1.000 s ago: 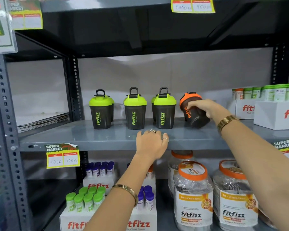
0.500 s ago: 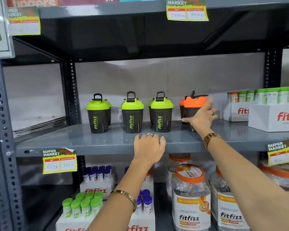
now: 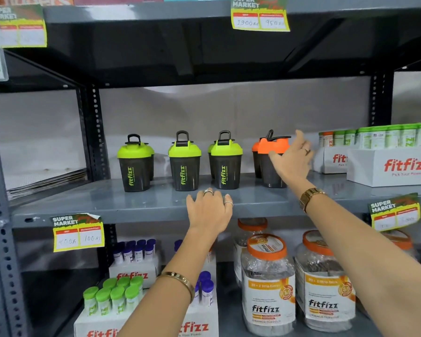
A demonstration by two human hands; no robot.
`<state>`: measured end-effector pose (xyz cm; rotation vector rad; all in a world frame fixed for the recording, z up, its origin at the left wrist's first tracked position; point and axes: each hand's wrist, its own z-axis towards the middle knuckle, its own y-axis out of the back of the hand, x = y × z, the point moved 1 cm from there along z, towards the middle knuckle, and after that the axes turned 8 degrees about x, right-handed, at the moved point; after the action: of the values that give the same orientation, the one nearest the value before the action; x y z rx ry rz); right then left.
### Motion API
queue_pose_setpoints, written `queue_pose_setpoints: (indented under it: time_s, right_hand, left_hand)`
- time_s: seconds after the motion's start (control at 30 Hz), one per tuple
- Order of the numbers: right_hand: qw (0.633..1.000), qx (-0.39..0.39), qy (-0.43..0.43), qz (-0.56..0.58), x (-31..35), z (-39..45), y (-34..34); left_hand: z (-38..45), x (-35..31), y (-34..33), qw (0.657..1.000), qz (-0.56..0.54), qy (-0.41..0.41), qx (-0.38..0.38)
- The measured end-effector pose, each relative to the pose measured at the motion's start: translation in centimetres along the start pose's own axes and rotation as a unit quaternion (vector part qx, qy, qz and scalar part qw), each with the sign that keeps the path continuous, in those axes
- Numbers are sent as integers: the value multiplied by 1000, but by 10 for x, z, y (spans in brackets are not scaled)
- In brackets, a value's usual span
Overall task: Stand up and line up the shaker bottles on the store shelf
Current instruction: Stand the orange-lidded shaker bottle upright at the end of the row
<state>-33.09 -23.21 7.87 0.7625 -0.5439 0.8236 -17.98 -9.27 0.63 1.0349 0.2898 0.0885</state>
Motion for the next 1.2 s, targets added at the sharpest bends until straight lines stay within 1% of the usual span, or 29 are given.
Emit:
queue_pose_setpoints:
  time_s: [0.07,0.13,0.2,0.27,0.37,0.4,0.63,0.83,0.9,0.97,1.07,1.13,1.2]
  right_hand:
    - [998,-24,47,-41,7,6,10]
    - [989,-42,98,-105,15,13,19]
    - [977,-38,135,-160,23,21,25]
    - [967,-2,157,-198,29,29,25]
    - [955,82,168,-231,31,36,19]
    - [951,99,169,-240,31,37,17]
    - [927,132,194,-292,33,48,19]
    - [914,215,196,-281,27,63,31]
    - [922,250,183,-233,21,66,35]
    - [934,274,169,-155,14,66,38]
    - [945,276,156,-86,8,63,34]
    - [949,271,146,-71,8,59,29]
    - [952,254,154,-73,10,54,24]
  left_hand:
    - [-1,-5,0,1000,-3,2,2]
    - [0,-12,-1,1000,-2,-8,8]
    - [2,-17,-2,1000,-4,-19,17]
    - [3,-18,-3,999,0,-24,23]
    - [5,-16,-5,999,5,-26,19]
    - [5,-16,-6,999,6,-28,18]
    - [6,-14,-8,999,13,-41,0]
    - [5,-14,-8,999,13,-48,-3]
    - [5,-14,-8,999,15,-49,-4]
    - [6,-14,-9,999,18,-48,-4]
    - [6,-15,-9,999,17,-48,-1]
    - [6,-15,-8,999,16,-48,3]
    - [6,-15,-7,999,14,-48,9]
